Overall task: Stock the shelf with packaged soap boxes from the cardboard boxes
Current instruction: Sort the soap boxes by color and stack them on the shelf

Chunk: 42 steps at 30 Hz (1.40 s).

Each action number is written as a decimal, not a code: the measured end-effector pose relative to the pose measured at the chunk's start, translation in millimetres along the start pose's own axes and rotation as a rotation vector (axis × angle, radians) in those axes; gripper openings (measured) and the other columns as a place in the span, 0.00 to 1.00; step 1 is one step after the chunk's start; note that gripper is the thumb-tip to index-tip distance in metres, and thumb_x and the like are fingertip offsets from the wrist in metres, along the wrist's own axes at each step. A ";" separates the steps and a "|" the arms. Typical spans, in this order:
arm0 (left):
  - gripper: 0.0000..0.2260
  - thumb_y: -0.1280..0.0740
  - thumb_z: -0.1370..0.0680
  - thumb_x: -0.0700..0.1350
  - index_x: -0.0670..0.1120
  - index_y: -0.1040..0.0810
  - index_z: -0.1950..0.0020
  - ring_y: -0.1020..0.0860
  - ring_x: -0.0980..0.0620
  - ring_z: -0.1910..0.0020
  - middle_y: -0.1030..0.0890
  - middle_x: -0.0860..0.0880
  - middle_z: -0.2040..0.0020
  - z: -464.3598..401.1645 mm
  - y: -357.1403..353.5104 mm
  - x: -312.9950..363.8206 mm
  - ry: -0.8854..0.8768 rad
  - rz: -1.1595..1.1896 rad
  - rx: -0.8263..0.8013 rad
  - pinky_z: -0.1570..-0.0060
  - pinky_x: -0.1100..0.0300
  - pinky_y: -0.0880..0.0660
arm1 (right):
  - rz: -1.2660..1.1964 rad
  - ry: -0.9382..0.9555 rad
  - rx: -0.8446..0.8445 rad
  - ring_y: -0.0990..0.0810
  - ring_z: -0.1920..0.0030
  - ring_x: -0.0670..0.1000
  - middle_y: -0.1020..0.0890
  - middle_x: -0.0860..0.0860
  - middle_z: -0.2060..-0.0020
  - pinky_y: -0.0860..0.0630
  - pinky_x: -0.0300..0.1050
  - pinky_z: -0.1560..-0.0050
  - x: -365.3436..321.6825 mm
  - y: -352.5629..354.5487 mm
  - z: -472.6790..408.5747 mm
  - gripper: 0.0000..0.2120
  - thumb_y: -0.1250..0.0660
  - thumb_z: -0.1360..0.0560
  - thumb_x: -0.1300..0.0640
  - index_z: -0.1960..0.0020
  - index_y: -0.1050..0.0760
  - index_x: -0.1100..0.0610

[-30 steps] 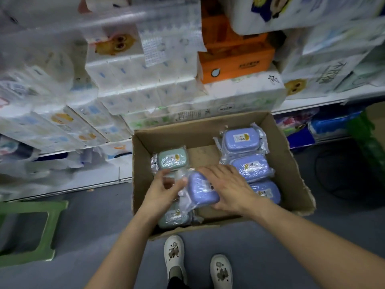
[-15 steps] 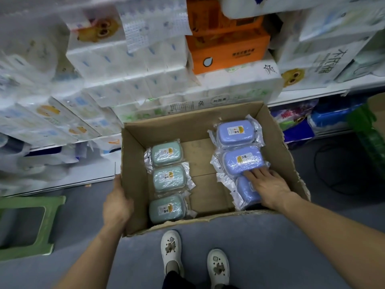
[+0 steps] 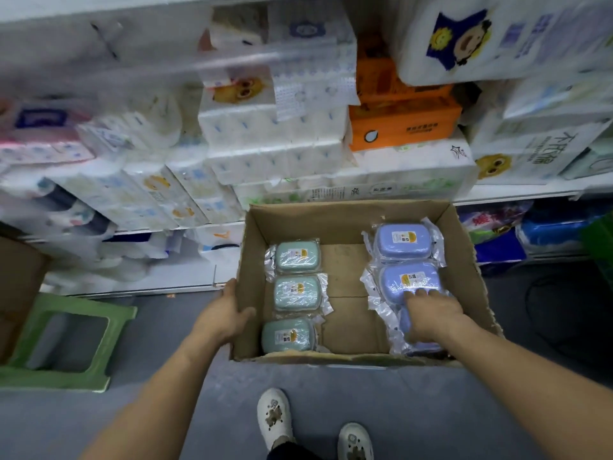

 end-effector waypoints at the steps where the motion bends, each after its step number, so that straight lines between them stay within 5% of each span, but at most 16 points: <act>1: 0.36 0.33 0.22 0.53 0.45 0.48 0.21 0.34 0.42 0.27 0.35 0.42 0.24 9.7 10.7 3.5 -0.023 -0.009 0.026 0.32 0.48 0.33 | -0.025 0.022 0.012 0.33 0.32 0.56 0.31 0.53 0.32 0.32 0.53 0.36 -13.5 17.1 8.5 0.31 0.33 0.27 0.44 0.28 0.38 0.53; 5: 0.35 0.35 0.22 0.57 0.47 0.46 0.20 0.35 0.44 0.27 0.33 0.45 0.25 58.5 69.4 5.0 -0.143 -0.074 0.252 0.32 0.49 0.34 | -0.097 0.169 0.208 0.31 0.32 0.57 0.30 0.54 0.32 0.32 0.52 0.37 -85.7 96.1 51.5 0.29 0.35 0.25 0.43 0.28 0.37 0.54; 10: 0.34 0.45 0.26 0.65 0.44 0.30 0.28 0.21 0.41 0.43 0.20 0.44 0.40 121.2 159.5 -30.2 -0.265 -0.158 0.648 0.47 0.47 0.25 | -0.151 0.429 0.554 0.34 0.31 0.53 0.33 0.49 0.30 0.34 0.52 0.35 -195.7 172.4 112.0 0.31 0.38 0.24 0.41 0.24 0.42 0.48; 16: 0.33 0.44 0.24 0.65 0.45 0.33 0.26 0.23 0.42 0.40 0.22 0.44 0.37 152.1 255.9 -136.5 -0.269 -0.102 0.804 0.44 0.48 0.26 | -0.222 0.661 0.681 0.42 0.26 0.52 0.40 0.49 0.25 0.40 0.50 0.30 -351.1 220.3 157.1 0.29 0.38 0.23 0.43 0.24 0.42 0.47; 24: 0.34 0.44 0.25 0.66 0.45 0.34 0.26 0.28 0.41 0.35 0.27 0.43 0.31 178.2 353.5 -326.8 -0.155 -0.176 0.874 0.38 0.46 0.29 | -0.348 0.779 0.949 0.34 0.32 0.57 0.31 0.54 0.31 0.32 0.56 0.35 -558.1 267.2 207.3 0.28 0.37 0.27 0.44 0.29 0.34 0.53; 32: 0.34 0.45 0.25 0.67 0.48 0.35 0.25 0.29 0.45 0.34 0.29 0.46 0.30 170.8 413.6 -473.7 -0.049 -0.151 0.873 0.35 0.47 0.31 | -0.292 0.815 0.889 0.37 0.28 0.56 0.37 0.52 0.26 0.34 0.56 0.33 -718.2 294.8 209.0 0.31 0.36 0.24 0.43 0.25 0.40 0.51; 42: 0.32 0.36 0.23 0.62 0.48 0.38 0.24 0.30 0.46 0.32 0.29 0.48 0.31 93.3 472.5 -624.7 0.065 0.007 0.806 0.38 0.51 0.30 | -0.291 0.888 0.751 0.31 0.35 0.54 0.34 0.51 0.31 0.28 0.48 0.46 -896.6 334.7 140.8 0.29 0.35 0.23 0.46 0.26 0.39 0.53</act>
Point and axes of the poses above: each hand's wrist, its own z-axis away from the middle knuckle, its own y-axis out of the back of the hand, x = y × z, the point moved 8 cm from there along -z, towards the middle knuckle
